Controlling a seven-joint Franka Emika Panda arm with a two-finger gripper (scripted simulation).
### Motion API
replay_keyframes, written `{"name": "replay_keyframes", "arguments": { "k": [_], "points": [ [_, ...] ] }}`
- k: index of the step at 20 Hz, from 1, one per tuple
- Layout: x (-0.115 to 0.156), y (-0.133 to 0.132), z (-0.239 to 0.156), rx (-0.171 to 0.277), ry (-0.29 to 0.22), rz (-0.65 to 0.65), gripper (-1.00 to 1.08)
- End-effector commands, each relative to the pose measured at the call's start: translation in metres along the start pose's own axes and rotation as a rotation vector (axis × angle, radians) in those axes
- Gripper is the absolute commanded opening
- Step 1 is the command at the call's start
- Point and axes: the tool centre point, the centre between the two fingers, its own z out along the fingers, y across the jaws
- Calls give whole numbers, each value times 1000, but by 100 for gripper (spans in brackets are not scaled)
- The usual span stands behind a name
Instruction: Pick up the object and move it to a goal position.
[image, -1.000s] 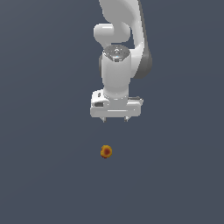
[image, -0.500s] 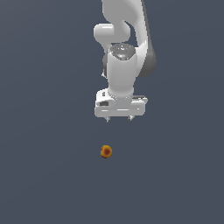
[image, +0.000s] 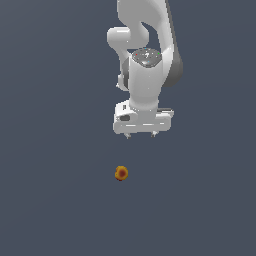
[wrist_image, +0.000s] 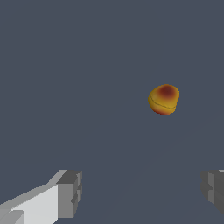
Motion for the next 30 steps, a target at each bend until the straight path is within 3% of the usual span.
{"name": "replay_keyframes", "arguments": {
  "k": [1,10,21,30],
  "points": [
    [1,1,1,0,-1,5,100],
    [21,17,20,-2,-15,69,100],
    [60,59,74,-15,-49,220,100],
    [75,82,106,-28,-66,296,100]
  ]
}}
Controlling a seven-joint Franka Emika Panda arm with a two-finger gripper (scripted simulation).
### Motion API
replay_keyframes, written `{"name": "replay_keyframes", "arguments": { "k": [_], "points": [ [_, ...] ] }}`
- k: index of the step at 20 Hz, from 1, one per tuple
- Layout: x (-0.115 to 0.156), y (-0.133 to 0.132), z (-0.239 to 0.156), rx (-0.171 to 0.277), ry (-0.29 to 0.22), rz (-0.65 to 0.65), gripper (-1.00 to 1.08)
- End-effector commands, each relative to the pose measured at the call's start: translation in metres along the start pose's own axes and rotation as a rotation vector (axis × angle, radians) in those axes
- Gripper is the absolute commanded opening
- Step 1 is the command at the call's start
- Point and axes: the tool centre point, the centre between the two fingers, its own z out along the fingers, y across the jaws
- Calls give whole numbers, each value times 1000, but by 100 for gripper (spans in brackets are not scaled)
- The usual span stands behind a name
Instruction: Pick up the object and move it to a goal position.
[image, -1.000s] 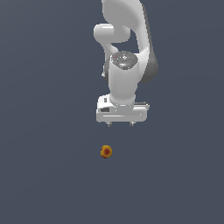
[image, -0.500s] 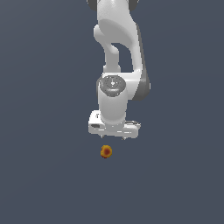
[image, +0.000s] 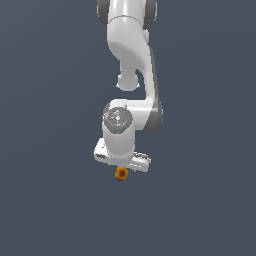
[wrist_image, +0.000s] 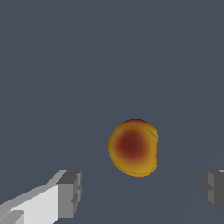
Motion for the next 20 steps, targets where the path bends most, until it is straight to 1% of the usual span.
{"name": "replay_keyframes", "arguments": {
  "k": [1,10,20],
  "points": [
    [4,3,6,-2,-2,14,100],
    [6,5,13,-4,-5,21,100],
    [5,6,59,-4,-4,24,100]
  ]
}}
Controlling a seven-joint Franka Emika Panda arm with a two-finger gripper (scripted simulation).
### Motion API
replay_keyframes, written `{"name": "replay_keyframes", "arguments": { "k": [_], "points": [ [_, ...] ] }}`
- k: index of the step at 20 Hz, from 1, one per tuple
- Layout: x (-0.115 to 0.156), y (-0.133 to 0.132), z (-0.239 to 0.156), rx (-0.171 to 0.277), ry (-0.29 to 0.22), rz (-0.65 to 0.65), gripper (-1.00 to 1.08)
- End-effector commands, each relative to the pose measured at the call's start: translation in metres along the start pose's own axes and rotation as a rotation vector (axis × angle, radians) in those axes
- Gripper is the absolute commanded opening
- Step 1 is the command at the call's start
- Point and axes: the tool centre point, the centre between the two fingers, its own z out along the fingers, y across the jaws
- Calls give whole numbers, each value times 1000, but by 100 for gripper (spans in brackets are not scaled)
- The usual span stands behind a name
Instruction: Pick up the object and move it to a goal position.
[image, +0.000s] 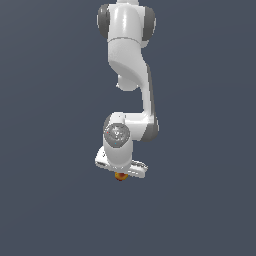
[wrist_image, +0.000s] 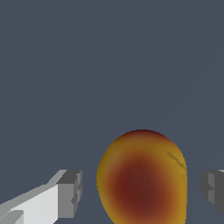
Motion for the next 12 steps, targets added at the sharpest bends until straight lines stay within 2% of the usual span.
{"name": "replay_keyframes", "arguments": {
  "k": [1,5,6,12],
  "points": [
    [1,0,7,0,2,0,100],
    [2,0,6,0,2,0,100],
    [2,0,6,0,2,0,-100],
    [2,0,6,0,2,0,-100]
  ]
}}
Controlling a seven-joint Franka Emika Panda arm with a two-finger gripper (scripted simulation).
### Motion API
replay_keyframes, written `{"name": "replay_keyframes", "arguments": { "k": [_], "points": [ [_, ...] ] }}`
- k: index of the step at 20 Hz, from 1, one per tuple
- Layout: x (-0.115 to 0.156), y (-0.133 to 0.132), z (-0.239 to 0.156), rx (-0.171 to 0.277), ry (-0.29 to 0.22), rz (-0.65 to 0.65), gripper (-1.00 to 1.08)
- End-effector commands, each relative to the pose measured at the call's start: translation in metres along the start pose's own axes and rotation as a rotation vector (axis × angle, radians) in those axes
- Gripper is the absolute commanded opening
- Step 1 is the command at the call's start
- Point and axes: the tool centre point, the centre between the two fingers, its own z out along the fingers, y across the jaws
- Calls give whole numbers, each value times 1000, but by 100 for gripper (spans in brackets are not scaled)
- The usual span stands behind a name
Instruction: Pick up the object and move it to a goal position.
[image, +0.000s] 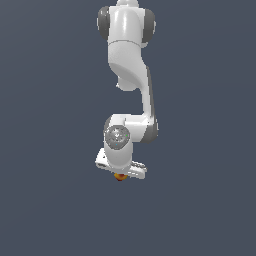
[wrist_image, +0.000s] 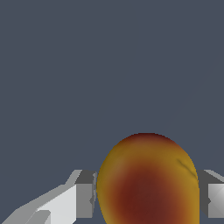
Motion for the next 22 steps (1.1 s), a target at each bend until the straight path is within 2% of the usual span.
{"name": "replay_keyframes", "arguments": {
  "k": [1,12,22],
  "points": [
    [0,0,-1,0,1,0,-100],
    [-6,-3,-10,0,0,0,-100],
    [-35,-14,-56,0,0,0,-100]
  ]
}}
